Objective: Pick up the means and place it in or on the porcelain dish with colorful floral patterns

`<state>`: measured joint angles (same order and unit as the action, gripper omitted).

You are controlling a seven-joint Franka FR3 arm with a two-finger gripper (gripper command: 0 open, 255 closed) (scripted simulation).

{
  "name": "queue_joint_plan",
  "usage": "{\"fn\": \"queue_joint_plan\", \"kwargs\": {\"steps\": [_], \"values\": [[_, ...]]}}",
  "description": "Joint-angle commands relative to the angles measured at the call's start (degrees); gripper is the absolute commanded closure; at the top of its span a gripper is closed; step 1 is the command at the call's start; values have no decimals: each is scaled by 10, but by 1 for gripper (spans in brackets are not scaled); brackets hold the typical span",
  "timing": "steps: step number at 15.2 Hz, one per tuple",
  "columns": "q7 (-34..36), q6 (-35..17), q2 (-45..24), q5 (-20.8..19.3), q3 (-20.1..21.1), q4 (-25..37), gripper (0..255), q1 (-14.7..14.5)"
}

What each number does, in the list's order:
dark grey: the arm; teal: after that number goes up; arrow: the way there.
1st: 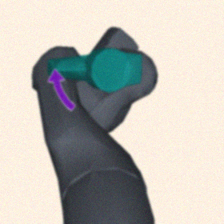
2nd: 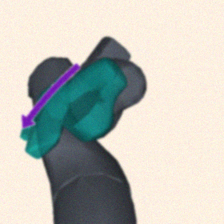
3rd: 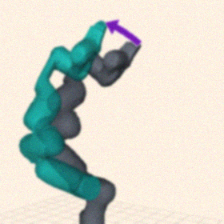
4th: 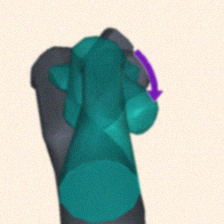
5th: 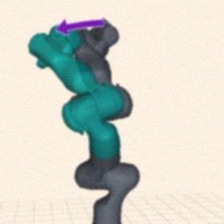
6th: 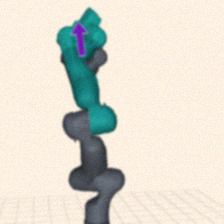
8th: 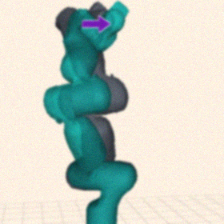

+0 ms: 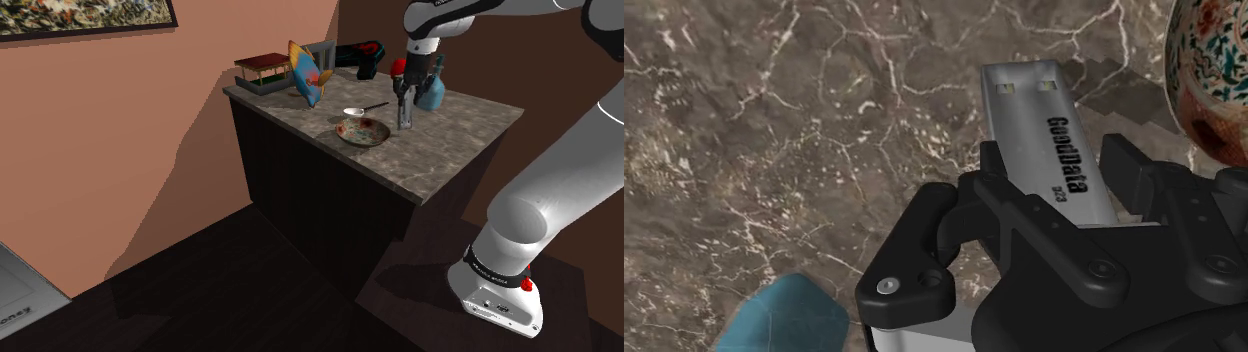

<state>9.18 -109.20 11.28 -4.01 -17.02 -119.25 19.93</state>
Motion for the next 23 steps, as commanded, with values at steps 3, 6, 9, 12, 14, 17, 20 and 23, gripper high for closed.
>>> {"fn": "queue_joint_plan", "kwargs": {"steps": [3, 6, 9, 12, 14, 17, 20, 23], "values": [[42, 7, 6, 3, 26, -1, 255, -18], [84, 7, 6, 8, 52, -2, 255, -35], [124, 7, 0, 14, 77, 3, 255, -53], [164, 8, -11, 20, 102, 14, 255, -71], [183, 9, -18, 23, 113, 21, 255, -79], [183, -14, -22, 23, 113, 1, 255, -79], [183, -37, -26, 23, 113, -18, 255, -79], [183, -61, -32, 23, 112, -35, 255, -79]]}}
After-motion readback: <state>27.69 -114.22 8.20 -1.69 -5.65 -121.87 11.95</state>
